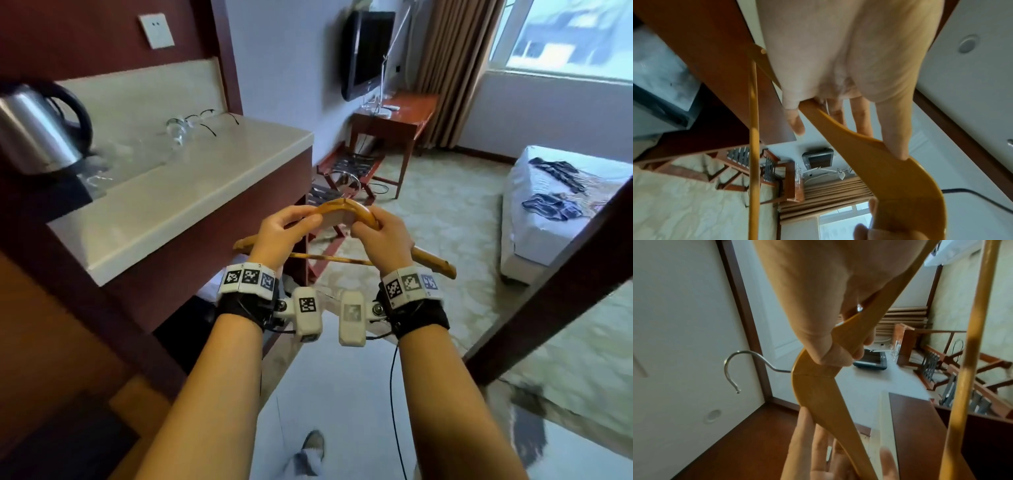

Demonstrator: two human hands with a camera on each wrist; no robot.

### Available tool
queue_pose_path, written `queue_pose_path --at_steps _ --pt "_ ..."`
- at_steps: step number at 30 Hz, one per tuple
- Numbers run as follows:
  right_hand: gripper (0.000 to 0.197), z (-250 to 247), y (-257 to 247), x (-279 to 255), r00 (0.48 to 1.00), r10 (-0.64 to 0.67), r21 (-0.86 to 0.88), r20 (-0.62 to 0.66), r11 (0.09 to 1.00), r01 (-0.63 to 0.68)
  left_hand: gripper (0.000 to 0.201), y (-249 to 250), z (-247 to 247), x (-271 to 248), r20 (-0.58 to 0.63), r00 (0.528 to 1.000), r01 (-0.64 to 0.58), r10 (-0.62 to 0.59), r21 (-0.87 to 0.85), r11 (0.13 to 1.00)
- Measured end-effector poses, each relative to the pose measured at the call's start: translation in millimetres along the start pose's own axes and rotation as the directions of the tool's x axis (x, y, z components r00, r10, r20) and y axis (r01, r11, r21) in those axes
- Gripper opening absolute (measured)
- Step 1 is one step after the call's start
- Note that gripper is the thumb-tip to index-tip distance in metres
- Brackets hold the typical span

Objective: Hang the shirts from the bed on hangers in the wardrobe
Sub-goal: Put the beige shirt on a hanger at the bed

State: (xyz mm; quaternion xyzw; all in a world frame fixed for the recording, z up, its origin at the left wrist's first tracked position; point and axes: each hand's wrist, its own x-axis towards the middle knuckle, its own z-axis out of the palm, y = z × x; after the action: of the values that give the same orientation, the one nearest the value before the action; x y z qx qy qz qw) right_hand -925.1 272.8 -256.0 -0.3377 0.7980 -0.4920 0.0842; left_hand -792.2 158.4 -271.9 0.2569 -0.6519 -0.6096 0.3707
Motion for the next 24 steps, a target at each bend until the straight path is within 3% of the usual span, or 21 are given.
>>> queue_pose_path --at_steps 8,11,13,17,21,24 --pt "0.012 -5 42 123 0.987 0.101 0.015 -0.122 0.995 -0.100 0.013 -42 65 148 0.143 0.990 0.003 0.003 -0.045 0.999" --pt "0.006 -11 63 167 0.969 0.160 -0.052 -0.187 0.984 -0.172 0.011 -51 88 200 0.174 0.985 0.011 0.002 -0.077 0.997" --pt "0.013 -18 80 192 0.952 0.181 -0.071 -0.248 0.976 -0.204 0.012 -59 105 231 0.183 0.983 0.027 -0.009 -0.093 0.995" --pt "0.010 -33 120 242 0.928 0.192 -0.079 -0.319 0.970 -0.228 0.033 -75 149 286 0.294 0.955 0.056 -0.028 -0.085 0.995" --pt "0.022 -41 183 303 0.873 0.238 -0.055 -0.426 0.956 -0.287 0.056 -96 207 339 0.419 0.905 0.133 -0.077 -0.105 0.986" --pt "0.028 -55 220 352 0.838 0.260 -0.044 -0.480 0.947 -0.319 0.053 -116 253 384 0.442 0.888 0.184 -0.129 -0.085 0.979"
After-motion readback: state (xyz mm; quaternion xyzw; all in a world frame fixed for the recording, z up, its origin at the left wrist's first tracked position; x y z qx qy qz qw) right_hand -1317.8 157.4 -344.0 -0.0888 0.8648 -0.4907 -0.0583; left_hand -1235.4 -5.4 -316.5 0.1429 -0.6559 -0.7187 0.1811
